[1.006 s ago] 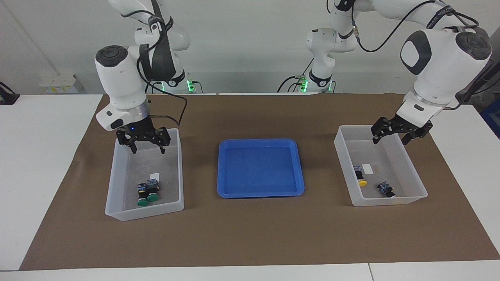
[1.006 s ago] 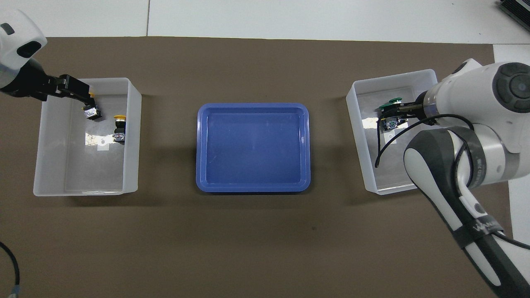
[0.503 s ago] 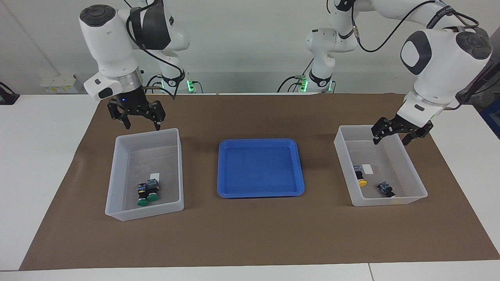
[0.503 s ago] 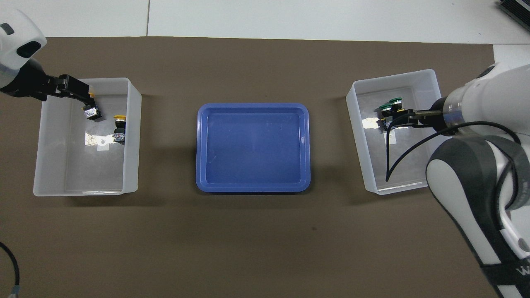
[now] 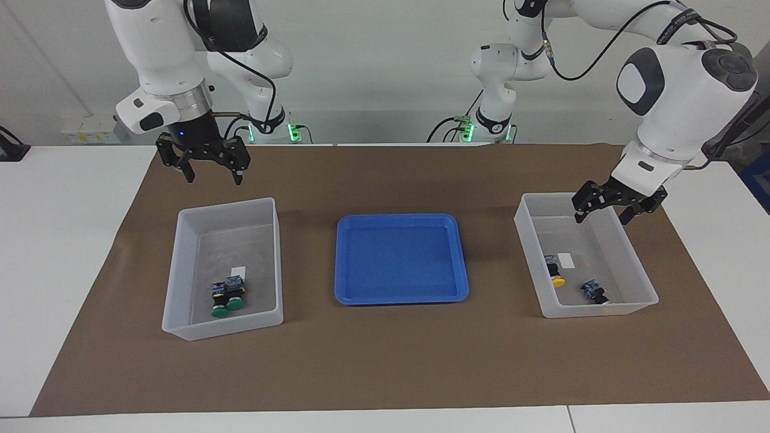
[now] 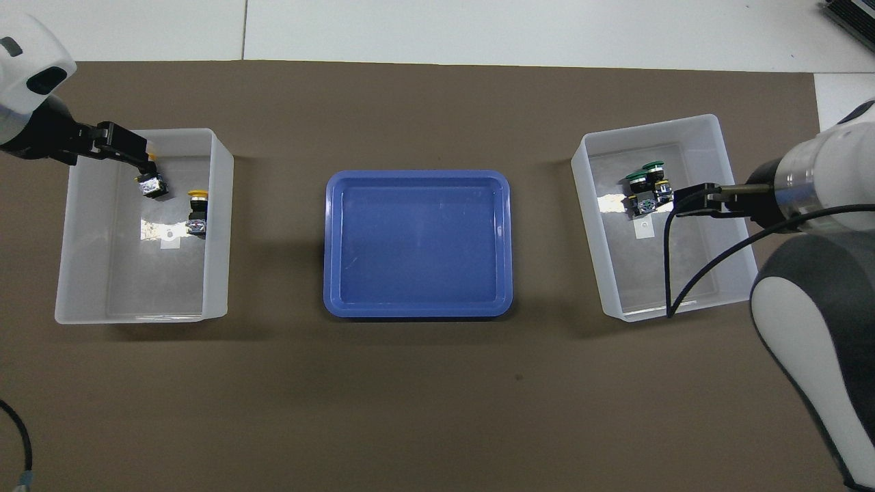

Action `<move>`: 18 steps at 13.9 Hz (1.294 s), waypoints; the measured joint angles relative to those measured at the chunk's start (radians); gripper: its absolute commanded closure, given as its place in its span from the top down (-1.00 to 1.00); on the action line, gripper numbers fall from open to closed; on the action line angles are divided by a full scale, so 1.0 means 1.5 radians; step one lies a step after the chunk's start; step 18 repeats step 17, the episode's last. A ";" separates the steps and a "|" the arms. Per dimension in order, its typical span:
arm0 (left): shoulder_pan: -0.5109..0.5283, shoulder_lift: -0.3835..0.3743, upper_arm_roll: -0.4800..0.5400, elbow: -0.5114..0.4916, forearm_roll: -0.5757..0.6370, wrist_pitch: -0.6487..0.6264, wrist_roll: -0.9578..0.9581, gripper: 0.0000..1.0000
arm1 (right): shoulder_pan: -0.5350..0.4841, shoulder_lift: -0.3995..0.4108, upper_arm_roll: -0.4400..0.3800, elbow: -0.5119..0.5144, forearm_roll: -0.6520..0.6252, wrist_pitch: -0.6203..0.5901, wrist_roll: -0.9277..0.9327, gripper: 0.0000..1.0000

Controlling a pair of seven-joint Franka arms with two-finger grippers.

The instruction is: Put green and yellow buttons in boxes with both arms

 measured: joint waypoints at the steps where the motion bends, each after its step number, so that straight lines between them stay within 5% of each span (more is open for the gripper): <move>1: 0.000 0.000 0.000 0.000 0.000 0.001 0.000 1.00 | 0.000 0.003 0.000 0.000 0.000 0.000 0.000 1.00; 18: 0.000 0.000 0.000 -0.001 0.000 0.004 0.000 1.00 | -0.005 0.007 0.001 -0.002 0.025 -0.003 0.000 1.00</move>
